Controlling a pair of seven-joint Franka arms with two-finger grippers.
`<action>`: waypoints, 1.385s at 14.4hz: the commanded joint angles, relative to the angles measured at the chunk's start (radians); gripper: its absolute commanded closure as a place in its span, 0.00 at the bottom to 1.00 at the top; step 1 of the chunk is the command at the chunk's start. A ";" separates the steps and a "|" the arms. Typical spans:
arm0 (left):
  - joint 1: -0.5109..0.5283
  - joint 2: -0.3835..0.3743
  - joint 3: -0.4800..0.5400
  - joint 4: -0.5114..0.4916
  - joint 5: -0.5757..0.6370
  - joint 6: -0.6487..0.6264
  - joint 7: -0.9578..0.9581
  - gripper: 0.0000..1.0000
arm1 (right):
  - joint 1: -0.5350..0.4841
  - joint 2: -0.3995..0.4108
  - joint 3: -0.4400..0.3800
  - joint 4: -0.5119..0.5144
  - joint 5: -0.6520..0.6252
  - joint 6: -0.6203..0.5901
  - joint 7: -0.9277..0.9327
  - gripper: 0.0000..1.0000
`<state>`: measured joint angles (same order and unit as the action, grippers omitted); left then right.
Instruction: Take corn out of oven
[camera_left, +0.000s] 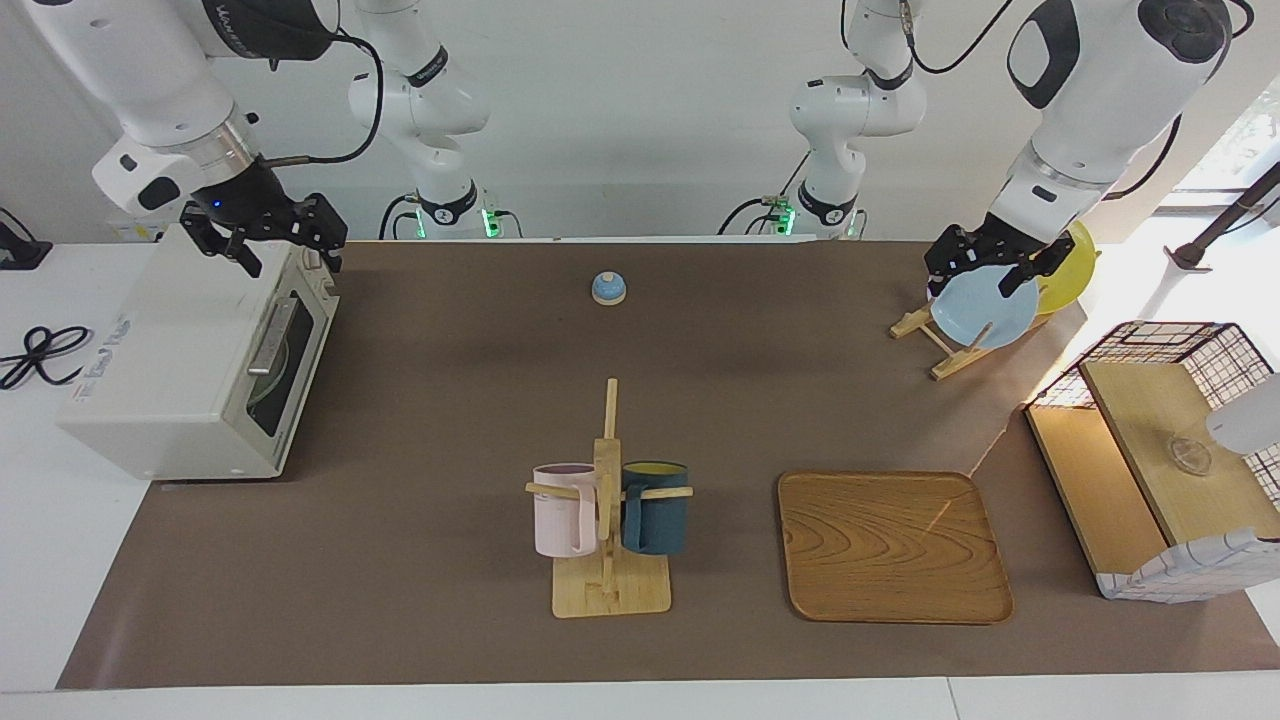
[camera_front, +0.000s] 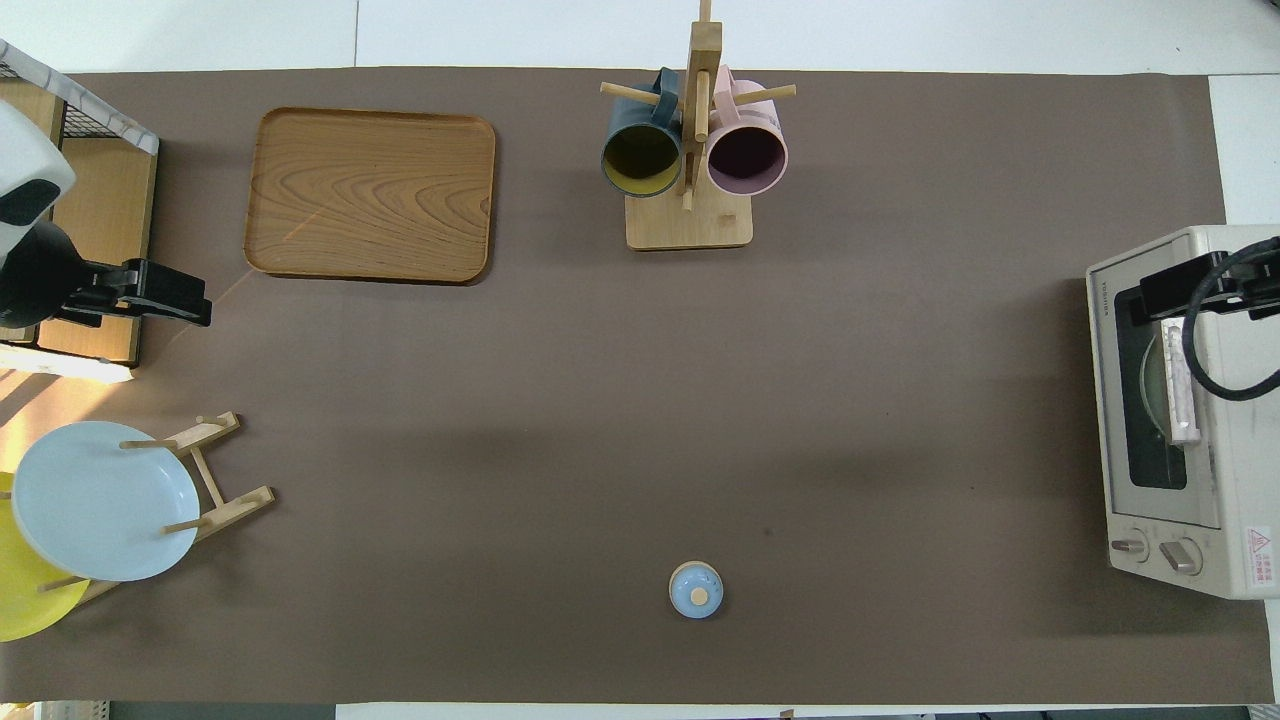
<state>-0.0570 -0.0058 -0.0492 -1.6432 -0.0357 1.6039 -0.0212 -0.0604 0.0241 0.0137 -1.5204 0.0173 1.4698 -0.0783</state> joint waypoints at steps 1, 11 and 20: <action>0.008 -0.019 -0.005 -0.010 0.019 -0.010 0.000 0.00 | -0.010 -0.004 0.008 0.009 -0.005 -0.035 0.011 0.00; 0.006 -0.019 -0.005 -0.010 0.019 -0.010 0.000 0.00 | -0.022 -0.049 0.006 -0.081 0.000 0.021 0.053 0.82; 0.008 -0.019 -0.005 -0.009 0.019 -0.010 0.000 0.00 | -0.093 -0.197 0.005 -0.521 -0.137 0.412 0.141 1.00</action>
<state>-0.0570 -0.0058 -0.0492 -1.6432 -0.0357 1.6039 -0.0212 -0.1274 -0.1065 0.0065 -1.9389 -0.0952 1.8289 0.0409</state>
